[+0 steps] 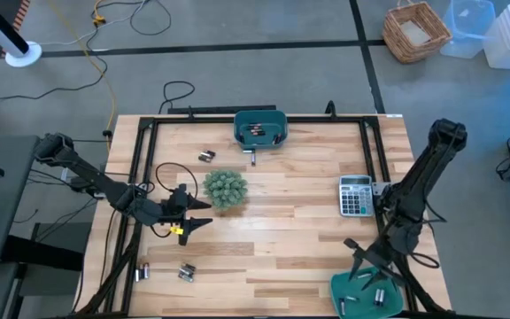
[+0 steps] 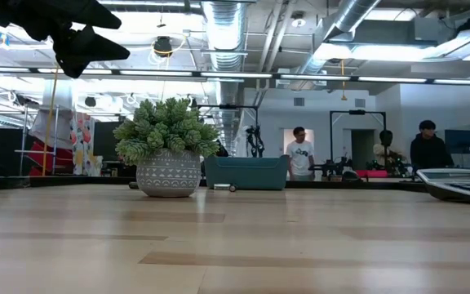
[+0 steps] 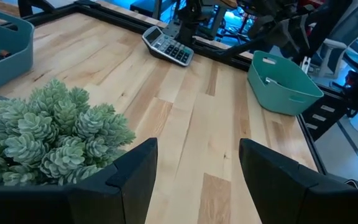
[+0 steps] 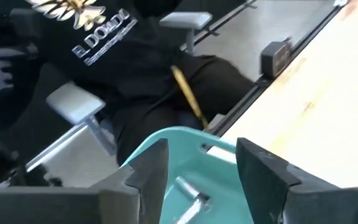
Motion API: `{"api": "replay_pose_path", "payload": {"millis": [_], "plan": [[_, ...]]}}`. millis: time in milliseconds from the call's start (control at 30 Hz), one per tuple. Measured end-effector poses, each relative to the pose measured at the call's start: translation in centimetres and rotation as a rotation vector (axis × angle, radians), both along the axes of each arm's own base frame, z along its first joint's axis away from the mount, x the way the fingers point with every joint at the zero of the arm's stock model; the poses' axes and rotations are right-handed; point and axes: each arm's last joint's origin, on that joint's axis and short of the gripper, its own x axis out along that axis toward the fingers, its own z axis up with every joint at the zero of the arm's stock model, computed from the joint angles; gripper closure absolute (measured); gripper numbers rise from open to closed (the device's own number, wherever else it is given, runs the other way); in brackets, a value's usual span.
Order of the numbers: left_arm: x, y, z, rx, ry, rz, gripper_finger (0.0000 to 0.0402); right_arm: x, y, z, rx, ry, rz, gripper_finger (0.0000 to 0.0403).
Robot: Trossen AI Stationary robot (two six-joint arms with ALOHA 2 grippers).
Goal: Sort batteries
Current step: Put the silver battery into the green bin
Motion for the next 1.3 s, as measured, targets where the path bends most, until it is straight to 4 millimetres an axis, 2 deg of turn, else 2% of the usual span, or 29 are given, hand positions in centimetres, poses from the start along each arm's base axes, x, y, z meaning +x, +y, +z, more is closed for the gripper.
{"api": "replay_pose_path", "payload": {"millis": [133,233,400,533,767,1033,1167,1300], "plan": [[0.1,-0.6,-0.3,0.0,0.037,-0.12,0.0182,1.0,-0.7,0.4,0.017,-0.035,-0.059,0.0203],[0.2,-1.4,-0.8,0.002,0.133,-0.191,0.0182,2.3,-1.6,0.9,0.053,-0.066,-0.139,0.0206],[0.1,-2.8,-1.6,0.01,0.338,-0.217,0.0182,4.6,-3.8,1.4,0.081,-0.123,-0.322,0.0207],[0.2,-4.4,-1.4,-0.028,0.446,-0.271,0.0182,6.1,-5.7,2.3,0.125,-0.2,-0.457,0.0207],[-0.7,-6.9,-1.9,-0.064,0.686,-0.273,0.0182,7.4,-7.8,3.4,0.15,-0.309,-0.576,0.0207],[-1.7,-9.0,-3.1,-0.21,0.998,-0.193,0.0182,8.9,-8.2,6.2,0.128,-0.4,-0.616,0.0207],[-2.0,-9.8,-4.5,-0.272,1.207,-0.174,0.0182,10.0,-7.8,7.7,0.07,-0.474,-0.611,0.0209],[-2.3,-10.3,-6.1,-0.265,1.393,-0.14,0.0179,11.4,-7.3,7.9,0.01,-0.478,-0.601,0.0209]]}}
